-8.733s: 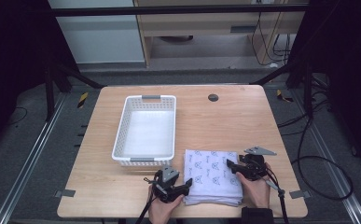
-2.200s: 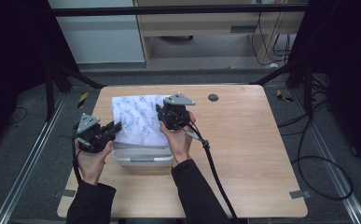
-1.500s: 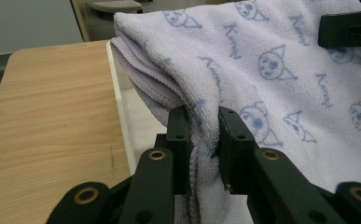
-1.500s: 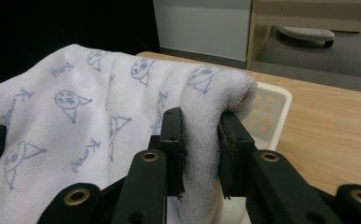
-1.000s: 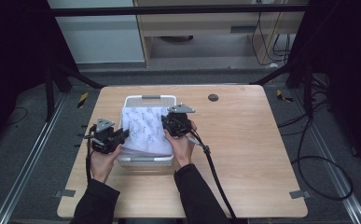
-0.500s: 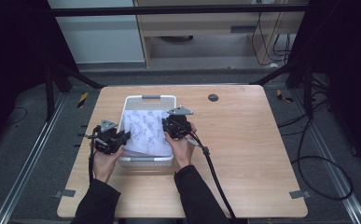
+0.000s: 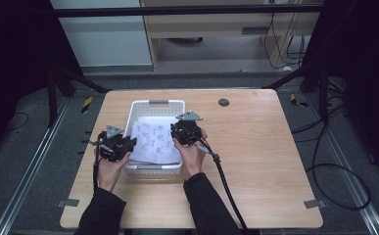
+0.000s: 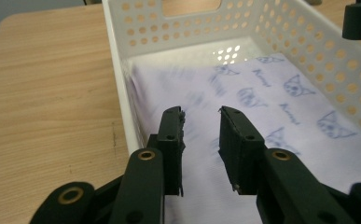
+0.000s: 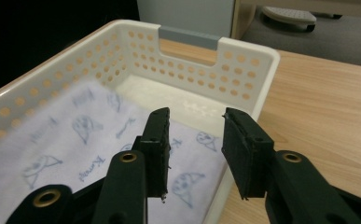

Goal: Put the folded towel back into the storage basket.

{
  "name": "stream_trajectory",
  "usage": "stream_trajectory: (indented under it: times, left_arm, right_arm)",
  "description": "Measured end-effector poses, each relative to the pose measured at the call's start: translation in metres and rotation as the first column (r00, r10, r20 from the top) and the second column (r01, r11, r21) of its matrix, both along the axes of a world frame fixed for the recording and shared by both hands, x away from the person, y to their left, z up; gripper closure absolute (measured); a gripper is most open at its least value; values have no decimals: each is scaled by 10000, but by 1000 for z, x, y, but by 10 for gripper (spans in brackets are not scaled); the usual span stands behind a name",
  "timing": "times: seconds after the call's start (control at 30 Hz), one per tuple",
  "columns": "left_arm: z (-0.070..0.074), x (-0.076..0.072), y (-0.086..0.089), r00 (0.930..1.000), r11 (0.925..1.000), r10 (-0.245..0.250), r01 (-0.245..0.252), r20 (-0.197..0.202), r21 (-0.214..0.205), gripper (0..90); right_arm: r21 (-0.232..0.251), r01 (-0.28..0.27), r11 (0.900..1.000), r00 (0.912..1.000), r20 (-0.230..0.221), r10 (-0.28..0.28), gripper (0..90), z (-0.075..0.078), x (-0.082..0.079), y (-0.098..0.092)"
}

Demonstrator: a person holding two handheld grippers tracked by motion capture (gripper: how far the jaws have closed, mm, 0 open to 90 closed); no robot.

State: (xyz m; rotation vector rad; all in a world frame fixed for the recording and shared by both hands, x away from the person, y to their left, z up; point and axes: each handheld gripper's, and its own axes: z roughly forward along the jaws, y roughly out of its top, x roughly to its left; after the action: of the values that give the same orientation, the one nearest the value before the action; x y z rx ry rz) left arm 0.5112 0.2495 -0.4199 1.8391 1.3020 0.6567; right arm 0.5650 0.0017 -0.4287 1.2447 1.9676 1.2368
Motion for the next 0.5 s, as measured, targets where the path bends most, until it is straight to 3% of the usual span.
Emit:
stream_trajectory:
  times: [0.5]
  left_arm:
    - [20,-15,-6,9946,9977,-581,609,860,-296,568]
  right_arm:
    - [808,-101,9967,9993,375,71,368,17,-20,-38]
